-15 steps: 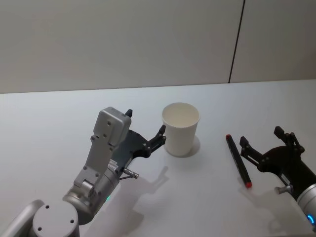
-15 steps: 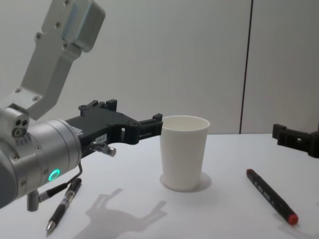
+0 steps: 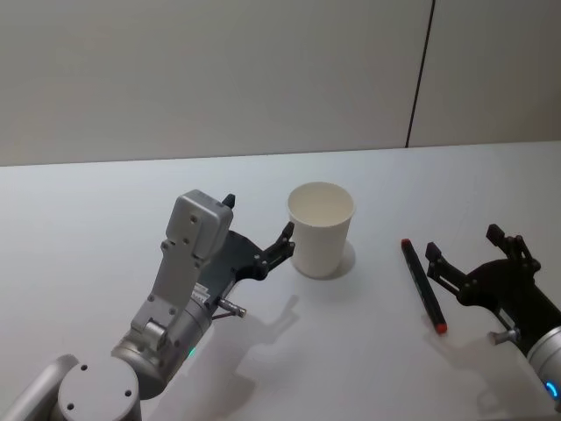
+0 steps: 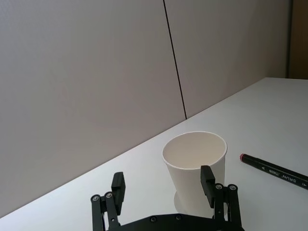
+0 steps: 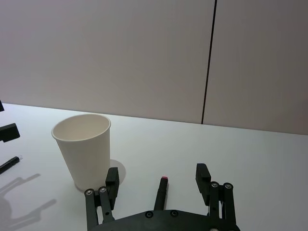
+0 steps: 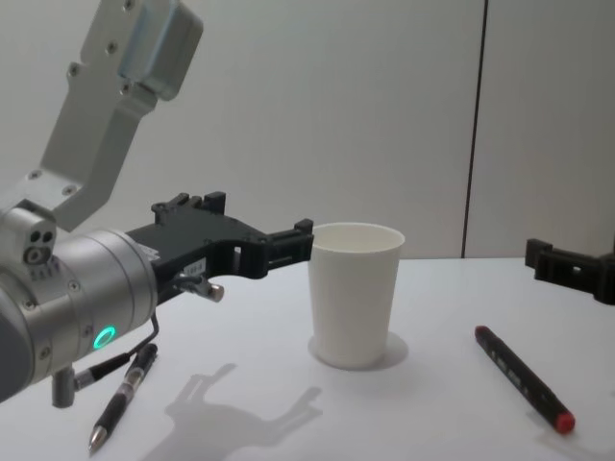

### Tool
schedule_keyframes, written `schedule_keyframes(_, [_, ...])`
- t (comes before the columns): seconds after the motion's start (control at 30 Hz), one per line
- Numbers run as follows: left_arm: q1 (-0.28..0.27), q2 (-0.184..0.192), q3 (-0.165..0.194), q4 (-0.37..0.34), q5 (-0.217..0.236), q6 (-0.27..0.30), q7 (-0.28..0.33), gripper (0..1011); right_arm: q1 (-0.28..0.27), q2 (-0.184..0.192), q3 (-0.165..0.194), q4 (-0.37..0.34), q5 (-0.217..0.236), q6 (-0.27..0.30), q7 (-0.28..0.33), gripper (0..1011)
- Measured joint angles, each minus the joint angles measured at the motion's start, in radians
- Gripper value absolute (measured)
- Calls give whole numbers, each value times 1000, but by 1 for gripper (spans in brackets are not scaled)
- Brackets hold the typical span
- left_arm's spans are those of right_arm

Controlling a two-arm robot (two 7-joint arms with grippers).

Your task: Place the pen into the pen holder.

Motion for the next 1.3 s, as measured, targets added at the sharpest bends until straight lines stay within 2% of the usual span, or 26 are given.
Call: schedule_keyframes(1.3, [0, 0, 0, 0, 0, 0, 0, 1000, -3, 3, 2, -2, 2, -2, 3, 1001])
